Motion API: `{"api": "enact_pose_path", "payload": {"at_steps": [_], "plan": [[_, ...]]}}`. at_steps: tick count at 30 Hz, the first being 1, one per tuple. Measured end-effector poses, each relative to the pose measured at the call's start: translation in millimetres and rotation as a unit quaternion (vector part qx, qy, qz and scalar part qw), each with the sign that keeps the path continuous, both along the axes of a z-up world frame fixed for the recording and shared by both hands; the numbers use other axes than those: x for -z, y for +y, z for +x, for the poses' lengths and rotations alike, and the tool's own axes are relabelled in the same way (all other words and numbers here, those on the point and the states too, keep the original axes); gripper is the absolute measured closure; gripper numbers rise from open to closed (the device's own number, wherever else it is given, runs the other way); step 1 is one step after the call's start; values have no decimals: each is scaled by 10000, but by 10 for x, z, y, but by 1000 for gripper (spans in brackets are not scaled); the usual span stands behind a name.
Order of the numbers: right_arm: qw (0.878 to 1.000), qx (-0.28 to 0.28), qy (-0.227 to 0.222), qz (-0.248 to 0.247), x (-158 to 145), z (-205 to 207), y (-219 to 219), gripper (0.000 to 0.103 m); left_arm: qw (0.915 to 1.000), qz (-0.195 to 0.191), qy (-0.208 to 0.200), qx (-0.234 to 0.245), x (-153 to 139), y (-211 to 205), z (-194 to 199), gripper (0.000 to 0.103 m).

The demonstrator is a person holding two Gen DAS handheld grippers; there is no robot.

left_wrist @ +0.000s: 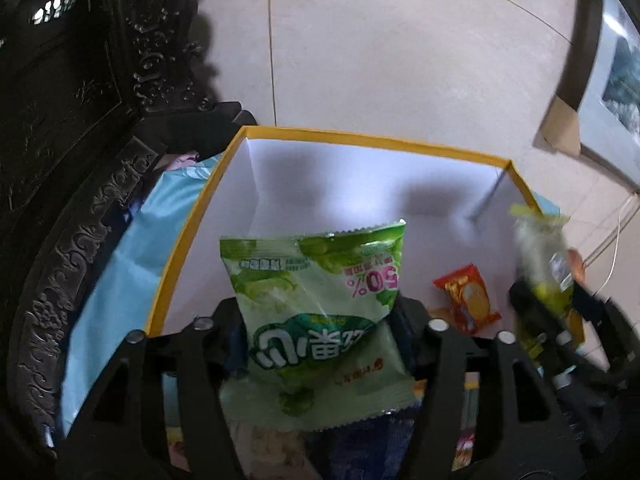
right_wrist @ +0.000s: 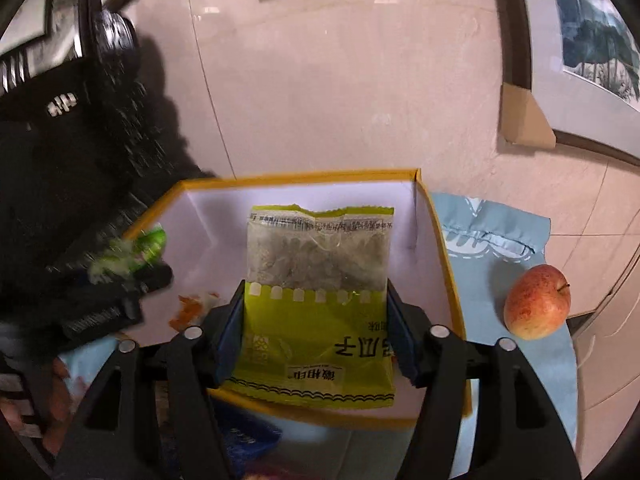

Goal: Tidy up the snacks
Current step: 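Carry both bags over the yellow box and open both grippers to drop them, then grasp the long black-labelled sausage pack with the left gripper while the right grasps a bread bag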

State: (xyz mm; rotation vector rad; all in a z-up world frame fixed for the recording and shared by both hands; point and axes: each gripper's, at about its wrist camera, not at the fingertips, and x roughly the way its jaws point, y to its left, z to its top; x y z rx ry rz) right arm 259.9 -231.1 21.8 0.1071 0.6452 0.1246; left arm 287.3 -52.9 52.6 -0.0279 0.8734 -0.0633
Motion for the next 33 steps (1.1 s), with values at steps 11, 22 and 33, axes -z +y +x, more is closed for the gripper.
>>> {"api": "enact_pose_path", "payload": {"at_steps": [11, 22, 33], "plan": [[9992, 1, -312, 240, -229, -573, -176, 25, 9998, -20, -159, -72, -132, 58, -331, 2], [9984, -251, -290, 410, -47, -1635, -204, 4, 9979, 469, -261, 362, -89, 110, -1402, 2], [9961, -116, 176, 857, 405, -2275, -318, 4, 9924, 877, -114, 852, 434, 204, -2124, 2]]}}
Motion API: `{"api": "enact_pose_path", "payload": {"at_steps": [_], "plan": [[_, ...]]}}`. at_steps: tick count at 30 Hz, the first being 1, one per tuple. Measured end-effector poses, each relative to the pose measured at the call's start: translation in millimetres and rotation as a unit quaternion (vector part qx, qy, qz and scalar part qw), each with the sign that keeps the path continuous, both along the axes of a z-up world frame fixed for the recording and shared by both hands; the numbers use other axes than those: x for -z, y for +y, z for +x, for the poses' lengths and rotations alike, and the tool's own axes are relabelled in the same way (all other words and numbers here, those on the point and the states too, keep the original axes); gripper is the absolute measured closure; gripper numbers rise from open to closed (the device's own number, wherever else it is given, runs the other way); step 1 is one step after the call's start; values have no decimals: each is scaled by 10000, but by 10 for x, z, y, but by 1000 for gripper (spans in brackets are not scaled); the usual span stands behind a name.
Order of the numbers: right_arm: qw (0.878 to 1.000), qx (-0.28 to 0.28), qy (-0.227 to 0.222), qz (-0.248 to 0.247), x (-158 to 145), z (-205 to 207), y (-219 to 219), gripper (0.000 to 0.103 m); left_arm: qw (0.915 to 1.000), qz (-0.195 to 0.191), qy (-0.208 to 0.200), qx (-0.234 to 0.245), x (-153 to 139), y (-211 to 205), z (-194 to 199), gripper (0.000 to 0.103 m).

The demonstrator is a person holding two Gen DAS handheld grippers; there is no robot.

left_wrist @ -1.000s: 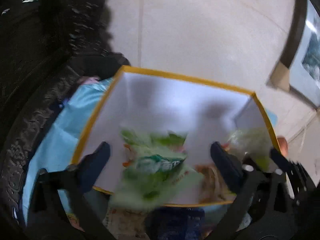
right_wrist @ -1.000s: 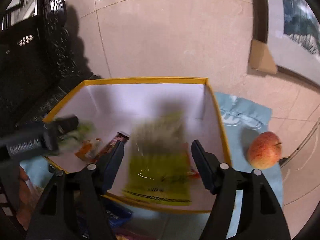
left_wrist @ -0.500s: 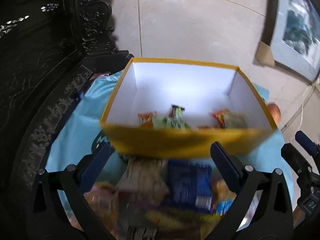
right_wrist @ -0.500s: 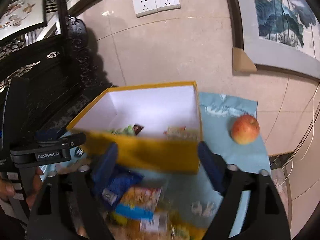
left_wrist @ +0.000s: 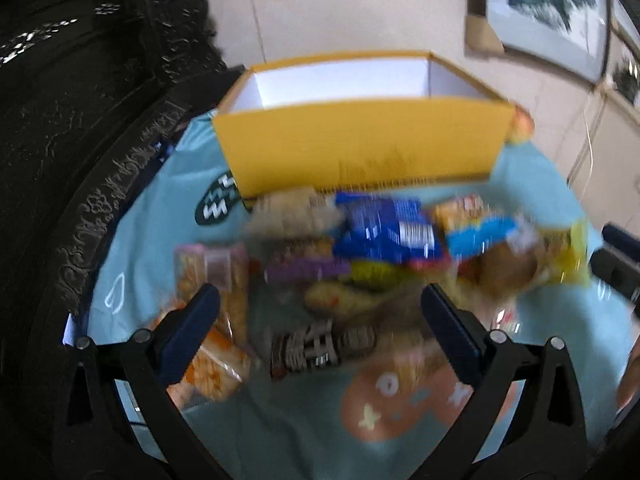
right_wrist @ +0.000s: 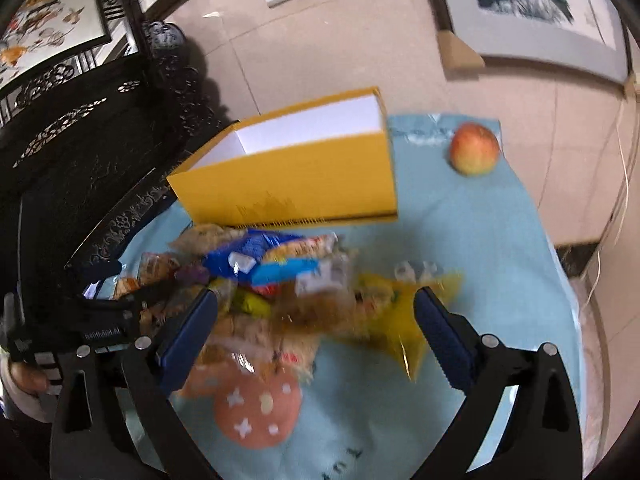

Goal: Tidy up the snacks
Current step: 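Grasp the long black-labelled sausage pack with the left gripper while the right grasps a bread bag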

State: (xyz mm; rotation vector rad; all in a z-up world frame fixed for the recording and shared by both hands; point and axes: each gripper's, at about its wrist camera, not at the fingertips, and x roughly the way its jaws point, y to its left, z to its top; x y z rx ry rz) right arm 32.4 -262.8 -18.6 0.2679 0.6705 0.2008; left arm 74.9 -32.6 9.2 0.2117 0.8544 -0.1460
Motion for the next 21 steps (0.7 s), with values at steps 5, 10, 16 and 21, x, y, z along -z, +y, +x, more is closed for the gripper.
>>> {"api": "enact_pose_path", "payload": {"at_steps": [5, 10, 16, 21], "plan": [[9988, 151, 245, 384, 144, -102, -157, 4, 9993, 64, 35, 365, 197, 4, -139, 2], [9974, 125, 437, 559, 272, -115, -183, 4, 9978, 198, 43, 628, 327, -74, -85, 2], [9984, 97, 461, 326, 312, -138, -171, 4, 9955, -122, 325, 885, 495, -145, 131, 40], [9978, 408, 426, -312, 343, -113, -260, 4, 9956, 140, 202, 899, 447, -211, 37, 64]]}}
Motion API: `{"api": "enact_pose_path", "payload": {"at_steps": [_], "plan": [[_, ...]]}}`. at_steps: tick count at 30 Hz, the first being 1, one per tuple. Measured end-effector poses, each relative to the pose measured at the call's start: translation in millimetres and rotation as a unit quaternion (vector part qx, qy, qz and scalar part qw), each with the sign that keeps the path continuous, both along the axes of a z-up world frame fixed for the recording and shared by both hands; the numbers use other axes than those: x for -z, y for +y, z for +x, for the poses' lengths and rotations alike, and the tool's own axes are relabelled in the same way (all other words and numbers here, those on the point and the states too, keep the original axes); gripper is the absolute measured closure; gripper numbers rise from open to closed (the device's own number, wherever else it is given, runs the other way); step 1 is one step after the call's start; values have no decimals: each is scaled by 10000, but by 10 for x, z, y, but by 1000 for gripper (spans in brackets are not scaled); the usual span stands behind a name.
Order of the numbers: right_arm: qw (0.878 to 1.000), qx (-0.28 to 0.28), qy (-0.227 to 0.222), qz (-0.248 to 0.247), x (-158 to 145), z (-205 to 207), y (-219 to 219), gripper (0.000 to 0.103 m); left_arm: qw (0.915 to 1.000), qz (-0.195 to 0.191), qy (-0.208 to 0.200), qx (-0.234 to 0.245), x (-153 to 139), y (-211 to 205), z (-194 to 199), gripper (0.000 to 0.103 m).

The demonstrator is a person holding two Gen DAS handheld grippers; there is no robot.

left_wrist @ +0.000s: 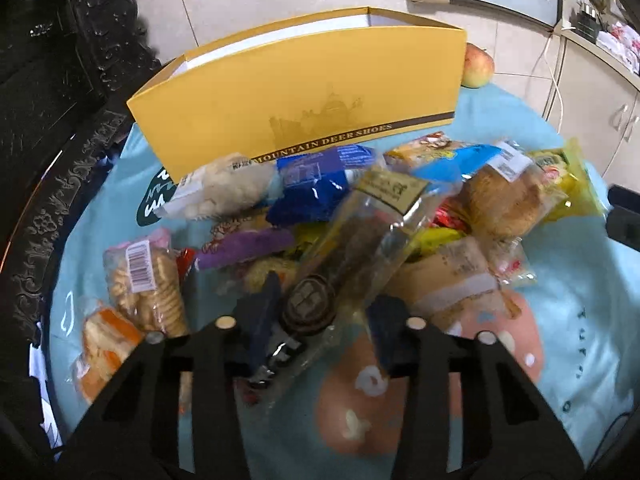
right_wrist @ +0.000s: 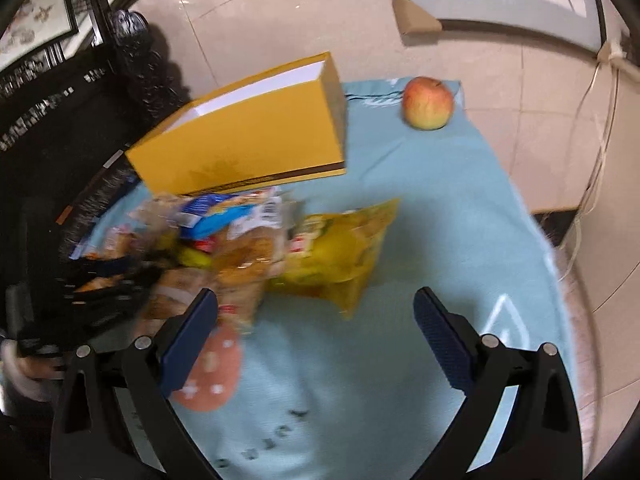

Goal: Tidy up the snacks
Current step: 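Grasp the long black-labelled sausage pack with the left gripper while the right grasps a bread bag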

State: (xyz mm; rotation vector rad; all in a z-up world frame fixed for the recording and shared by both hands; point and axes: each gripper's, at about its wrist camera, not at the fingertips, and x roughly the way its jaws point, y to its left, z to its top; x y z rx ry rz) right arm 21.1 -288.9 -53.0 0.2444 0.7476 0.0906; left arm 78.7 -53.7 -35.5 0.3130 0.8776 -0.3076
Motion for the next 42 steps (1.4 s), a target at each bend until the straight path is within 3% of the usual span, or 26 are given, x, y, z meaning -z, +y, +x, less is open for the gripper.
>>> {"api": "enact_pose_path", "payload": {"at_steps": [8, 18, 20, 24, 26, 31, 35, 37, 38, 39, 42], "plan": [[9993, -23, 360, -56, 155, 106, -62, 4, 9983, -543, -213, -17, -319, 284, -486, 71], [9842, -1729, 1, -371, -28, 48, 816, 4, 9969, -746, -249, -19, -345, 369, -573, 71], [9753, -2132, -162, -562, -100, 5, 985, 4, 9961, -849, -236, -12, -337, 416, -549, 71], [9454, -2854, -579, -1465, -171, 10, 1300, 4, 9949, -1005, 21, -51, -222, 486, -435, 66], [9287, -3104, -462, -1978, -99, 156, 1421, 5, 9949, -1006, 78, -25, -167, 461, -375, 66], [9013, -3474, -5, -2589, 152, 443, 1623, 25, 9964, -819, 193, -41, -61, 329, -191, 65], [8926, -3586, 51, -2731, 284, 579, 1710, 32, 9961, -782, 416, -27, 52, 298, -71, 58], [8966, -3575, 42, -2614, 240, 585, 1687, 47, 9966, -725, 389, -74, 69, 293, -54, 57], [9011, -3608, 133, -2401, 186, 597, 1652, 60, 9965, -732, 384, -112, 62, 304, -45, 58], [9071, -3665, 231, -2056, 116, 603, 1573, 65, 9960, -787, 390, -137, 50, 322, -38, 58], [9211, -3489, 192, -1714, 37, 538, 1386, 65, 9951, -877, 423, -142, 28, 336, -36, 58]]}}
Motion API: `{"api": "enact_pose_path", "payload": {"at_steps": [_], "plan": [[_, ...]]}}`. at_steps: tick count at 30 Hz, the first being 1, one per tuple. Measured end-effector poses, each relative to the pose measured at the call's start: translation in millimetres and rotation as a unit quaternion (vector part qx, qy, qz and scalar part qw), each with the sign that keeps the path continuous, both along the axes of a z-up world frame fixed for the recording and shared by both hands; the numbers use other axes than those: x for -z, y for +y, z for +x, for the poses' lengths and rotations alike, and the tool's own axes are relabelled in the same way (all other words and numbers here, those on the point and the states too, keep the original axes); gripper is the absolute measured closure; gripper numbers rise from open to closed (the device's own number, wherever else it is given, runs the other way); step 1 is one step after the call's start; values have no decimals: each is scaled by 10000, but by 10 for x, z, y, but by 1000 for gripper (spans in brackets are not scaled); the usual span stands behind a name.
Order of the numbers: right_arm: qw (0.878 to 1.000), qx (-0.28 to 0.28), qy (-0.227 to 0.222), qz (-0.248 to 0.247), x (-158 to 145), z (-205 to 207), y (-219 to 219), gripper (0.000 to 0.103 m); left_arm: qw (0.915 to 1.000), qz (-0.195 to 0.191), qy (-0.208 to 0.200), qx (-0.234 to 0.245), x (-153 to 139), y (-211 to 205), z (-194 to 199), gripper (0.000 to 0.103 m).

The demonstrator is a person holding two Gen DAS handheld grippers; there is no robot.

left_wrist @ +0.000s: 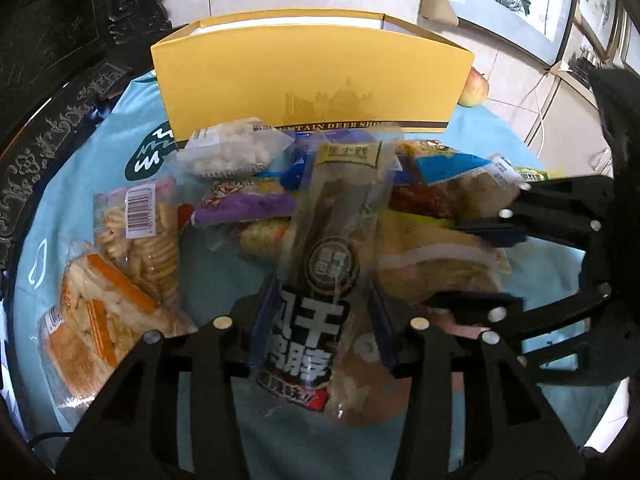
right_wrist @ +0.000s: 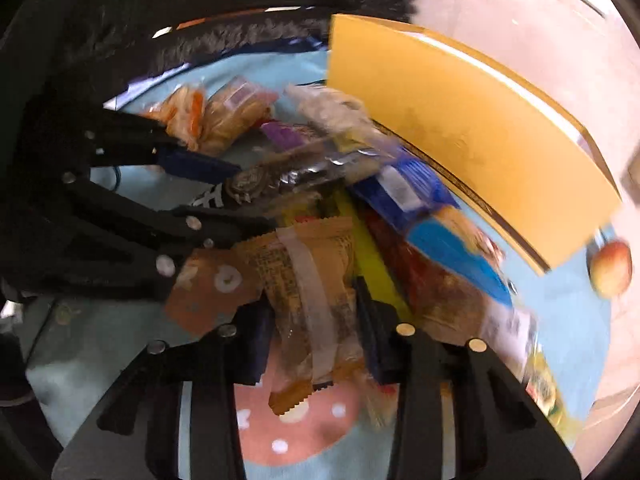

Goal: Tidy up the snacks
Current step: 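Grasp the long black-labelled sausage pack with the left gripper while the right grasps a bread bag, then carry the sausage pack and bread bag over the yellow box while both grippers open to drop them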

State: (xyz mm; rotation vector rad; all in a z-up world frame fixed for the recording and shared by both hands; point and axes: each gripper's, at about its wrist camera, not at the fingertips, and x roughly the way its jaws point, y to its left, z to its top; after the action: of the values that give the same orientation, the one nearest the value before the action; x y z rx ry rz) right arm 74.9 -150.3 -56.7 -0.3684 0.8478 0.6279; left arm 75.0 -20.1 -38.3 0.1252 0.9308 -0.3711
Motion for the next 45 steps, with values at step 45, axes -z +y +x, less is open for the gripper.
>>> {"api": "enact_pose_path", "payload": {"at_steps": [45], "plan": [[9586, 1747, -1249, 1872, -1334, 64, -868, 65, 9922, -5, -1094, -595, -1479, -200, 376, 73]]}}
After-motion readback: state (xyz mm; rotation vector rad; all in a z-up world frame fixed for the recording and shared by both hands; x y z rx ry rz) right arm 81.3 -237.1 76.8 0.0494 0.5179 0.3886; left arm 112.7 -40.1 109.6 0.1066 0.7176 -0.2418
